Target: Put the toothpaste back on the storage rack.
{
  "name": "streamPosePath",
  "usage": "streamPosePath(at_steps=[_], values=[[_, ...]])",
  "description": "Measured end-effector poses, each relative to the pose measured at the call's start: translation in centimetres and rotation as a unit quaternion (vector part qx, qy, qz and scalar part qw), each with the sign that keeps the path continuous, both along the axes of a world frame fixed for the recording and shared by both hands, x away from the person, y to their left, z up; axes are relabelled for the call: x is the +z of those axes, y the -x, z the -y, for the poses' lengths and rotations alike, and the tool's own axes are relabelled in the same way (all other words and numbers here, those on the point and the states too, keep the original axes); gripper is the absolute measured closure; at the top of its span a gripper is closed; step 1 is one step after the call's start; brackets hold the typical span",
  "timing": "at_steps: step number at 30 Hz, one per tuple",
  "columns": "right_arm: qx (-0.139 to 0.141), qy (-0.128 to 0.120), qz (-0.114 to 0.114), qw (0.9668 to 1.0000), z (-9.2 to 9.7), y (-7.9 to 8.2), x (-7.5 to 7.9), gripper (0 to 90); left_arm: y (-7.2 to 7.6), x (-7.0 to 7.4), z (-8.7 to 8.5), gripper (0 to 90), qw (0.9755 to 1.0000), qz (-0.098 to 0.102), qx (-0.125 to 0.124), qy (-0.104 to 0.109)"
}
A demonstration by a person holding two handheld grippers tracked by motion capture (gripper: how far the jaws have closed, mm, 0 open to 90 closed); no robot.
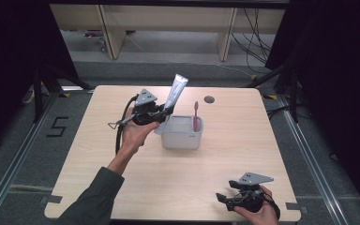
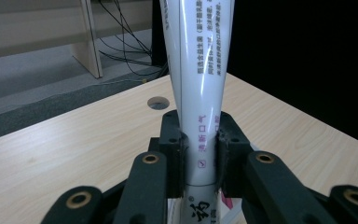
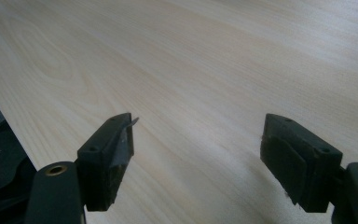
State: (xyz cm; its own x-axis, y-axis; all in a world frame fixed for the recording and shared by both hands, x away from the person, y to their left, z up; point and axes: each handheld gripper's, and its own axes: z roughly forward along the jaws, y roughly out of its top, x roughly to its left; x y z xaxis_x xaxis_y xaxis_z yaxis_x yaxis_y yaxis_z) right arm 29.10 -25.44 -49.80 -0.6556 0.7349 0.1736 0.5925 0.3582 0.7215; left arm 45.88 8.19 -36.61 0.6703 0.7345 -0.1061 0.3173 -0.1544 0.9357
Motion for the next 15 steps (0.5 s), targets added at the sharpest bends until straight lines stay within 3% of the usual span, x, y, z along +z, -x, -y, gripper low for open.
streamPosePath(at_steps=[3, 4, 5, 6, 12, 15], values=[[-0.003, -0.002, -0.006, 1.0000, 0.0, 0.1, 0.1, 26.7, -0.4, 0.1, 0.6, 75.2, 1.0000, 0.002, -0.001, 0.005], [0.002, -0.003, 0.002, 1.0000, 0.0, 0.1, 0.1, 26.7, -0.6, 0.2, 1.3, 75.2, 0.9999, 0.006, 0.003, 0.009], [-0.003, -0.009, -0.009, 0.9999, -0.1, 0.2, 0.1, 26.7, -0.8, 0.2, 1.5, 75.2, 0.9999, 0.005, 0.002, 0.011], [0.002, -0.003, 0.002, 1.0000, 0.0, 0.1, 0.1, 26.7, -0.9, 0.1, 1.7, 75.2, 0.9999, 0.006, 0.003, 0.015], [0.003, -0.003, 0.003, 1.0000, 0.0, 0.1, 0.2, 26.7, -1.6, -0.4, 2.5, 75.2, 0.9998, 0.012, 0.004, 0.018], [-0.002, -0.006, -0.007, 1.0000, 0.0, 0.2, 0.2, 26.7, -2.0, -0.8, 2.8, 75.1, 0.9998, 0.003, 0.008, 0.021]])
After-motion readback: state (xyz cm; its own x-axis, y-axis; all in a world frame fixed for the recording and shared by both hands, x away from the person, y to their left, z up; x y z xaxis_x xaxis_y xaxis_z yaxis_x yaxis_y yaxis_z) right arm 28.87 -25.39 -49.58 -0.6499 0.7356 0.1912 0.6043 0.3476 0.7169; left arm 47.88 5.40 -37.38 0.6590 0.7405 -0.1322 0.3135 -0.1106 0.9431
